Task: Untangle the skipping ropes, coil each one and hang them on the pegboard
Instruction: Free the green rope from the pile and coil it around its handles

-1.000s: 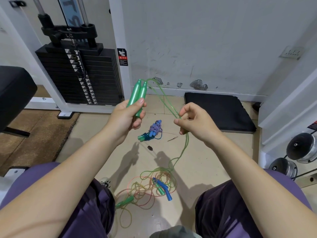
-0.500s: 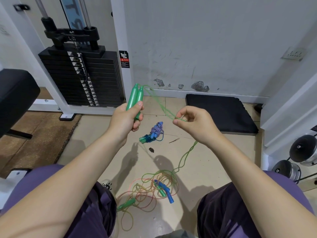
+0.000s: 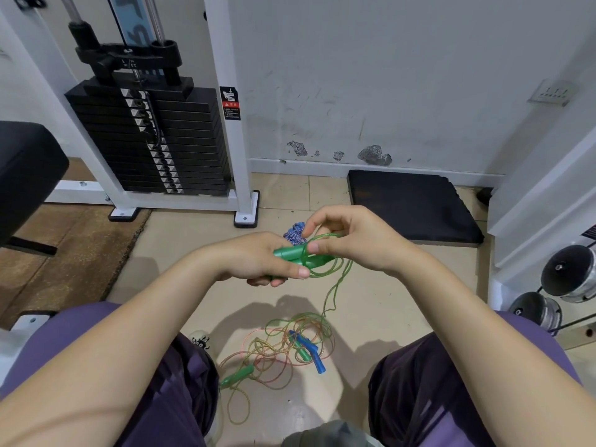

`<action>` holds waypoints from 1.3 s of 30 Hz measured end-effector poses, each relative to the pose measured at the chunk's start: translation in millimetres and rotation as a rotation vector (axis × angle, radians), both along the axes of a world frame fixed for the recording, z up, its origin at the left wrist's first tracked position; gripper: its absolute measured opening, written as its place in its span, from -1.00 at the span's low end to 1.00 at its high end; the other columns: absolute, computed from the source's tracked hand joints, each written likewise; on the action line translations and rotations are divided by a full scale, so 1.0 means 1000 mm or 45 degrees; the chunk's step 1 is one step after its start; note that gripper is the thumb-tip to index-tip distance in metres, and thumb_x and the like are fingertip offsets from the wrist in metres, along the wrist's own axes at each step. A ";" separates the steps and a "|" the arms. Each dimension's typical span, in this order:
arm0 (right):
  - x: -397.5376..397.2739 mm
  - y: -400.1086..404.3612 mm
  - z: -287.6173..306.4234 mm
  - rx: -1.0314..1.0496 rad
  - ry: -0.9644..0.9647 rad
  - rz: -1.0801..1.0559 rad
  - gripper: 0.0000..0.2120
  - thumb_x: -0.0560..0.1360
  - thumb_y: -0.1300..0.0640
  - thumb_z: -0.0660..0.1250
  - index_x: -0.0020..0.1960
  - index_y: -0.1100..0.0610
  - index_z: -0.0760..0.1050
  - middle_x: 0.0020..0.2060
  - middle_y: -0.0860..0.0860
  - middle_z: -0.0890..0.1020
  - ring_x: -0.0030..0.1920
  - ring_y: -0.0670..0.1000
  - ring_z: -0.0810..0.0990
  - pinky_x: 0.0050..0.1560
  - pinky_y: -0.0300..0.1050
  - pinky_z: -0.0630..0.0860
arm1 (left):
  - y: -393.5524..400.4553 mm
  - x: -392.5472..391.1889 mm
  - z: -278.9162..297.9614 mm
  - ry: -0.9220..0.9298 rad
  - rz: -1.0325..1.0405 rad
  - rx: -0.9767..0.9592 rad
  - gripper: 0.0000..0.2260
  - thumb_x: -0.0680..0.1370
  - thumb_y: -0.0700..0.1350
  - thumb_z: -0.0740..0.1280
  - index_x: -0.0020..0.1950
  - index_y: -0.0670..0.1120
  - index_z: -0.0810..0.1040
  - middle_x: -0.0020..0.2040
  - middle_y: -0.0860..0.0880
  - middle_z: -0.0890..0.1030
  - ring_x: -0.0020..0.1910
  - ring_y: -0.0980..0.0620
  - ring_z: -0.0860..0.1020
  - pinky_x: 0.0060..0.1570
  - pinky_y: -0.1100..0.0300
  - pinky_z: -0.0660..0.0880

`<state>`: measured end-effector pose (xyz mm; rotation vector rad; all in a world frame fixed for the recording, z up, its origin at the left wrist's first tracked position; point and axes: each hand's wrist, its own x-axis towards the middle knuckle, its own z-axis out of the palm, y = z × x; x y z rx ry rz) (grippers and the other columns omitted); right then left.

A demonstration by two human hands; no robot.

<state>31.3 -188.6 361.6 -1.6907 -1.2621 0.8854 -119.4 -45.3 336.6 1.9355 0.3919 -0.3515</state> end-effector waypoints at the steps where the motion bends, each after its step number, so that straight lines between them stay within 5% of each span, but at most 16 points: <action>1: -0.001 0.000 0.000 -0.007 0.036 0.015 -0.85 0.44 0.31 0.47 -0.03 0.16 0.60 -0.25 0.11 0.61 -0.22 -0.02 0.56 -0.11 -0.14 0.51 | -0.002 0.001 0.000 0.003 0.000 0.004 -0.72 0.54 0.02 0.44 -0.07 -0.19 0.51 -0.42 -0.01 0.51 -0.54 0.08 0.34 -0.51 0.27 0.28; 10: -0.001 0.001 -0.001 -0.012 -0.002 -0.013 -0.85 0.41 0.28 0.51 -0.04 0.25 0.61 -0.24 0.09 0.62 -0.23 0.00 0.54 -0.15 -0.08 0.50 | -0.009 0.002 -0.001 -0.018 -0.118 -0.105 -0.77 0.59 0.10 0.34 -0.26 0.13 0.56 -0.41 -0.03 0.49 -0.53 0.06 0.30 -0.48 0.25 0.24; 16: 0.000 -0.001 -0.003 0.006 0.137 -0.073 -0.83 0.54 0.15 0.39 -0.03 0.18 0.41 -0.32 0.08 0.51 -0.32 -0.02 0.48 -0.29 -0.22 0.44 | 0.001 -0.001 0.004 -0.165 -0.062 -0.369 -0.79 0.60 0.06 0.25 -0.09 -0.07 0.46 -0.33 -0.07 0.48 -0.51 0.06 0.23 -0.47 0.25 0.22; 22: 0.000 0.000 -0.004 0.011 0.202 -0.141 -0.84 0.54 0.09 0.39 -0.07 0.12 0.42 -0.38 0.08 0.49 -0.41 0.00 0.40 -0.47 -0.26 0.33 | 0.004 0.001 0.000 -0.304 0.122 -0.471 -0.75 0.59 -0.03 0.35 0.11 -0.19 0.46 -0.30 -0.10 0.57 -0.53 0.06 0.32 -0.50 0.36 0.33; 26: 0.002 0.001 -0.003 0.091 0.220 -0.176 -0.80 0.53 0.14 0.40 -0.06 0.13 0.36 -0.38 0.16 0.45 -0.42 0.02 0.33 -0.50 -0.25 0.25 | 0.005 0.003 0.000 -0.272 0.151 -0.429 -0.68 0.55 0.08 0.34 0.08 -0.18 0.54 -0.27 -0.12 0.63 -0.55 0.07 0.43 -0.58 0.33 0.25; 30: 0.005 -0.001 -0.005 0.116 0.220 -0.120 -0.78 0.55 0.16 0.38 -0.07 0.15 0.32 -0.39 0.11 0.41 -0.45 0.00 0.29 -0.51 -0.25 0.21 | 0.004 0.001 -0.003 -0.227 0.050 -0.430 -0.71 0.59 0.12 0.27 -0.05 -0.12 0.47 -0.33 -0.10 0.53 -0.58 0.09 0.34 -0.58 0.31 0.22; 34: 0.007 -0.002 -0.006 0.037 0.199 -0.138 -0.81 0.55 0.06 0.37 -0.08 0.18 0.50 -0.31 0.00 0.56 -0.37 -0.07 0.51 -0.39 -0.25 0.45 | 0.003 -0.001 -0.002 -0.298 0.002 -0.428 -0.77 0.61 0.06 0.23 -0.10 -0.08 0.45 -0.34 -0.07 0.49 -0.55 0.11 0.25 -0.51 0.33 0.28; 39: 0.009 -0.002 -0.003 -0.044 0.626 0.017 -0.52 0.54 -0.17 0.27 0.15 0.23 0.58 -0.03 0.18 0.67 -0.17 0.13 0.62 -0.01 -0.02 0.57 | 0.005 0.001 0.001 -0.433 0.068 -0.483 -0.70 0.62 0.06 0.18 0.03 -0.19 0.43 -0.36 -0.01 0.45 -0.54 0.14 0.21 -0.51 0.34 0.21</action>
